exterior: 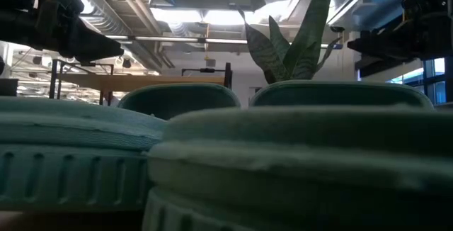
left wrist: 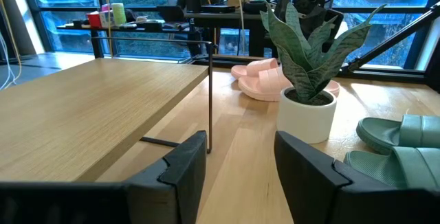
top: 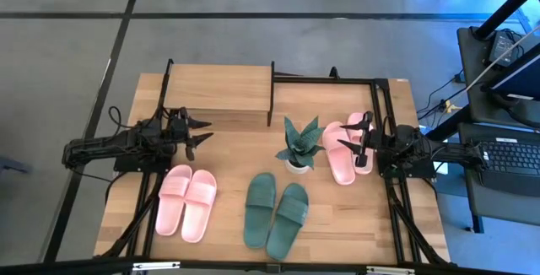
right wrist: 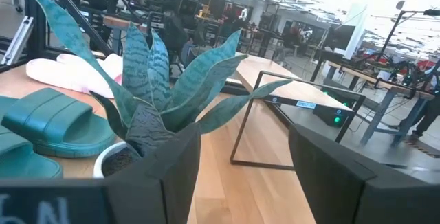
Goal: Pick and place slides into the shelf
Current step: Put the pink slipper under the shelf
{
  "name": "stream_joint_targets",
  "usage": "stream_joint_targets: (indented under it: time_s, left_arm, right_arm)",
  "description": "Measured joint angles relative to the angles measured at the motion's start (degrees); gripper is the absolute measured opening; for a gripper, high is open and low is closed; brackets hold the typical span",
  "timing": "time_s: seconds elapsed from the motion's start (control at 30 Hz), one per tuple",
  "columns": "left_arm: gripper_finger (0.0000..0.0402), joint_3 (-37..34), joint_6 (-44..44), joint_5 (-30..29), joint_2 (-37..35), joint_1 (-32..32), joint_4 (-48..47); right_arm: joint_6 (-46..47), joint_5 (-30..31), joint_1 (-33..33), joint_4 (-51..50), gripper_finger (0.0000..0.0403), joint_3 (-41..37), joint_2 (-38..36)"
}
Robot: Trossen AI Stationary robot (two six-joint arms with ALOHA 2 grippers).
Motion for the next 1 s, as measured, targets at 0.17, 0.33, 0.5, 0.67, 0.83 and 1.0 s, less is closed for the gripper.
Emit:
stream_joint_targets:
  time_s: [0.17,0.33,0.5,0.67,0.83,1.0]
  left_arm:
    - [0.0163,0.0,0.0,0.0,0.0,0.0,0.0]
    - [0.0163,0.0,0.0,0.0,0.0,0.0,0.0]
    - [0.0163,0.0,0.0,0.0,0.0,0.0,0.0]
    - [0.0163,0.0,0.0,0.0,0.0,0.0,0.0]
    - [0.0163,0.0,0.0,0.0,0.0,0.0,0.2]
    - [0.0163,0.0,-0.4,0.0,0.0,0.0,0.3]
  right_arm:
    - [4.2,0.0,0.0,0.5,0.0221,0.0,0.0]
    - [7.3,0.0,0.0,1.5,0.0221,0.0,0.0]
    - [9.0,0.0,0.0,1.4,0.0221,0.0,0.0]
    - [9.1,0.0,0.0,1.4,0.0221,0.0,0.0]
    - [10.0,0.0,0.0,1.4,0.0221,0.0,0.0]
    - [13.5,0.0,0.0,1.4,0.0221,0.0,0.0]
